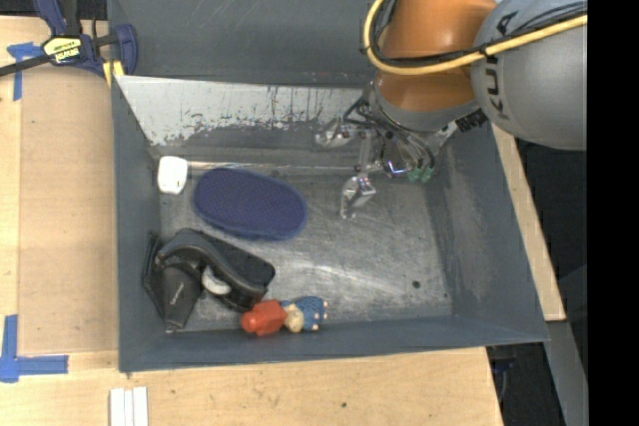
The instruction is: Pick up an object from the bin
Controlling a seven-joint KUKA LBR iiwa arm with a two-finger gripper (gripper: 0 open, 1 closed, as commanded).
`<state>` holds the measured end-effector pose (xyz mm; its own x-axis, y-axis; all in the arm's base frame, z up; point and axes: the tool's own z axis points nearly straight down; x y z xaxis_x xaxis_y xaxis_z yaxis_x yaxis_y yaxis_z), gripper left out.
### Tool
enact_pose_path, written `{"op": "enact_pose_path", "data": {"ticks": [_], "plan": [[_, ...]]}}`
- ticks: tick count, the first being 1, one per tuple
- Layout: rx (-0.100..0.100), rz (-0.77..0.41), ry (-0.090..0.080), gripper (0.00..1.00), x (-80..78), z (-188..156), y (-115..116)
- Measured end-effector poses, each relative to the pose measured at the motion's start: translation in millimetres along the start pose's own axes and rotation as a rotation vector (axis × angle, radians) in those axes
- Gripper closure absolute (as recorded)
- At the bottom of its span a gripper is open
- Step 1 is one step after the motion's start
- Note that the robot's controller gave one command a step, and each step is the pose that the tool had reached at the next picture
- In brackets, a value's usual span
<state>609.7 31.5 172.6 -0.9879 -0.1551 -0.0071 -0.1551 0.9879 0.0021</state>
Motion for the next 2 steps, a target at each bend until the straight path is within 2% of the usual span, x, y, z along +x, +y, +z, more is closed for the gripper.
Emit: {"op": "enact_pose_path", "data": {"ticks": [1,2], "plan": [[0.003,0.005,0.001,1.00,1.0,0,-4],[0.000,0.031,-0.008,1.00,-28.0,-84,55]]}}
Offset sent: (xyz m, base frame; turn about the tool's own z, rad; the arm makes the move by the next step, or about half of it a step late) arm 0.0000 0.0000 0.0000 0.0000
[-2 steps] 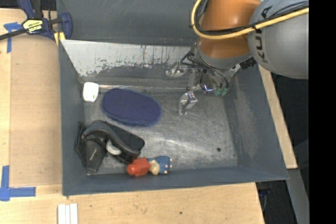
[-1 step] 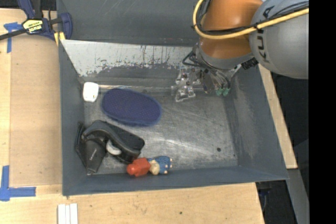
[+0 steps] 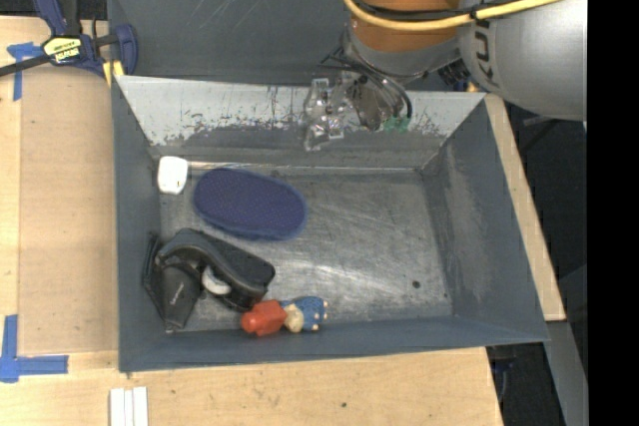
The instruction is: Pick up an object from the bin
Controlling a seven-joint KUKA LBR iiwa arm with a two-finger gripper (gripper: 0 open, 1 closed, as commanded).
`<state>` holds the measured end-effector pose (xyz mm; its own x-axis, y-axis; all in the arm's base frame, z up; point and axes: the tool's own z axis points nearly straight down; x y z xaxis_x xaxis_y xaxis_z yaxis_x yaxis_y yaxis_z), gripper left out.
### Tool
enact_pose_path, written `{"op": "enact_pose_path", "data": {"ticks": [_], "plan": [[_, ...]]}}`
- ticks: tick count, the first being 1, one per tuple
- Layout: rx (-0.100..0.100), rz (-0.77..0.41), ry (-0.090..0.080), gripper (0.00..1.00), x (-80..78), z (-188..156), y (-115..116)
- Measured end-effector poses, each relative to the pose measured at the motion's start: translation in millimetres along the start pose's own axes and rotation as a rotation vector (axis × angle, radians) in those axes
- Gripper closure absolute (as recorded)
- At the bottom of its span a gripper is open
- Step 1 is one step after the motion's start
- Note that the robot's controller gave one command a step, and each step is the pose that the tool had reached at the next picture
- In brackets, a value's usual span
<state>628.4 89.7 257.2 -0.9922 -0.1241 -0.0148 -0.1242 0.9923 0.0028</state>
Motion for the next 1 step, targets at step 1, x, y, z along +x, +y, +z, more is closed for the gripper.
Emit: {"op": "enact_pose_path", "data": {"ticks": [1], "plan": [[0.000,-0.140,0.020,1.00,37.7,98.4,48.9]]}}
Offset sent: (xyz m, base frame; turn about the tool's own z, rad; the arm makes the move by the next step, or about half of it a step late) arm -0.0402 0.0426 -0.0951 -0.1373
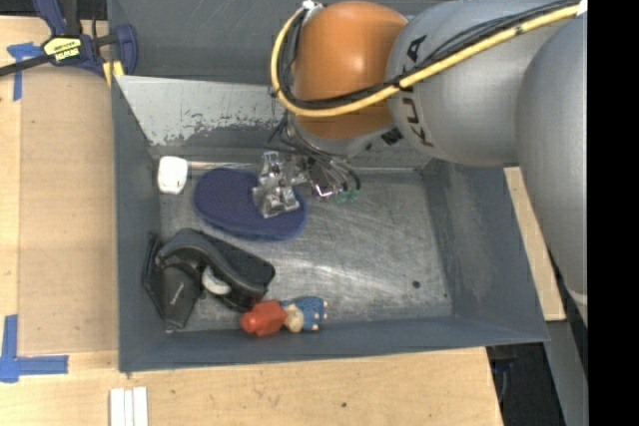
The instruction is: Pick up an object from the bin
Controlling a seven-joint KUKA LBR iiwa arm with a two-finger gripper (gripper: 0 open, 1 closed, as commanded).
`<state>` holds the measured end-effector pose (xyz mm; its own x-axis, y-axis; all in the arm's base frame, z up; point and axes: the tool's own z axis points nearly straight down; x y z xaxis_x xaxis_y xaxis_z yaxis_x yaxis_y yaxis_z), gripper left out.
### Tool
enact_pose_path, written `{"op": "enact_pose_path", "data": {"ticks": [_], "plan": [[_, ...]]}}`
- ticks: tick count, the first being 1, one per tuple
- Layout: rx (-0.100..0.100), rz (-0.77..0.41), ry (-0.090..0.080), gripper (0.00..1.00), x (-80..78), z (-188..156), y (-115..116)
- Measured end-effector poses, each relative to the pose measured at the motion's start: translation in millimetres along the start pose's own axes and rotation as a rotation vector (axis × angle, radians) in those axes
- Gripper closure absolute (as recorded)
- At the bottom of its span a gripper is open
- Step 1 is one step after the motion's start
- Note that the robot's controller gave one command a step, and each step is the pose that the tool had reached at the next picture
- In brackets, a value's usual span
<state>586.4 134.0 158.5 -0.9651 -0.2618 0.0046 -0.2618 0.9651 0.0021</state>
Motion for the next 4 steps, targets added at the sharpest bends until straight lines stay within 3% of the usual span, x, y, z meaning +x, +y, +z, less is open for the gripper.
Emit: {"op": "enact_pose_path", "data": {"ticks": [1,2,3,4], "plan": [[0.002,0.003,-0.008,0.00,-2.1,-4,-2],[0.001,0.058,-0.005,0.00,-27.8,82,-11],[0.001,0.056,-0.007,1.00,-28.4,77,-11],[0.003,0.010,-0.018,1.00,-37.1,-46,-20]]}}
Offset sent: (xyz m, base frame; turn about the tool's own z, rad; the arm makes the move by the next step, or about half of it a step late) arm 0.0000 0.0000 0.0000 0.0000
